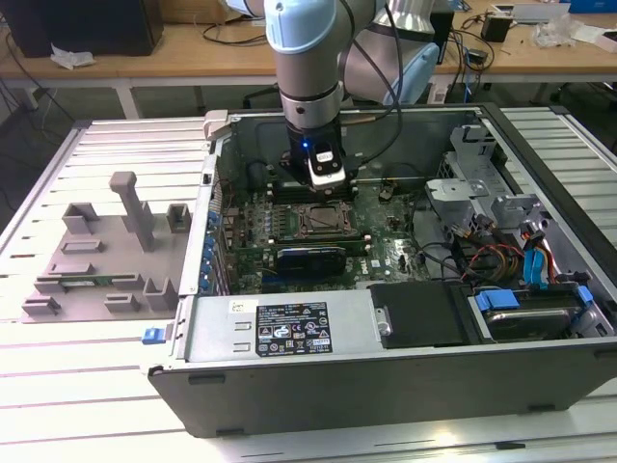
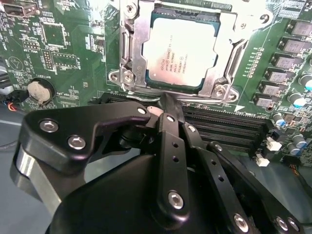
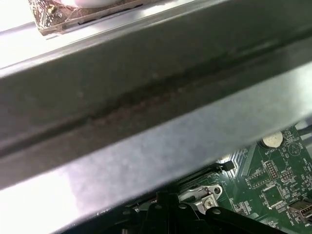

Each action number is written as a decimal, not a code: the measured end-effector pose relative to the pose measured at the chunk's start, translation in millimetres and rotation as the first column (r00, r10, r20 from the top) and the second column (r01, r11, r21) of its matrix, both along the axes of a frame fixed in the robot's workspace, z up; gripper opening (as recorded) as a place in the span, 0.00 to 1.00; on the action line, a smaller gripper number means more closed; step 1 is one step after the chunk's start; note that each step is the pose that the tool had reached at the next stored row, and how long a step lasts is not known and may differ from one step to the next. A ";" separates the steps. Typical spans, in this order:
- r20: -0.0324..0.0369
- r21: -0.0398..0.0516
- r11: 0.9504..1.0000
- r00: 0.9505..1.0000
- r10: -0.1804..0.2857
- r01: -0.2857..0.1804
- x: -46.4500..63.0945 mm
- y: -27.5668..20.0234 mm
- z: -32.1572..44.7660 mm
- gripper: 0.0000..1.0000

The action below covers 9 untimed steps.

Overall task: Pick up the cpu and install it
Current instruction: 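Install the first cpu locking lever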

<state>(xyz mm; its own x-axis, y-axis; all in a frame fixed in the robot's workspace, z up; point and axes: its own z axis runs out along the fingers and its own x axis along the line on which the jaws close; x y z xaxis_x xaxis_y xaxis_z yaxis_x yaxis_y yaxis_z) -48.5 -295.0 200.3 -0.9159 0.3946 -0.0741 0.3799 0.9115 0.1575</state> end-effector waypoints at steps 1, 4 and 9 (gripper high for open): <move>0.000 -0.002 1.000 1.000 0.000 0.000 0.2 0.0 -0.2 0.11; 0.000 -0.002 1.000 1.000 0.000 0.000 0.2 -0.1 0.1 0.11; 0.000 -0.002 1.000 1.000 -0.001 0.001 0.3 0.5 6.1 0.11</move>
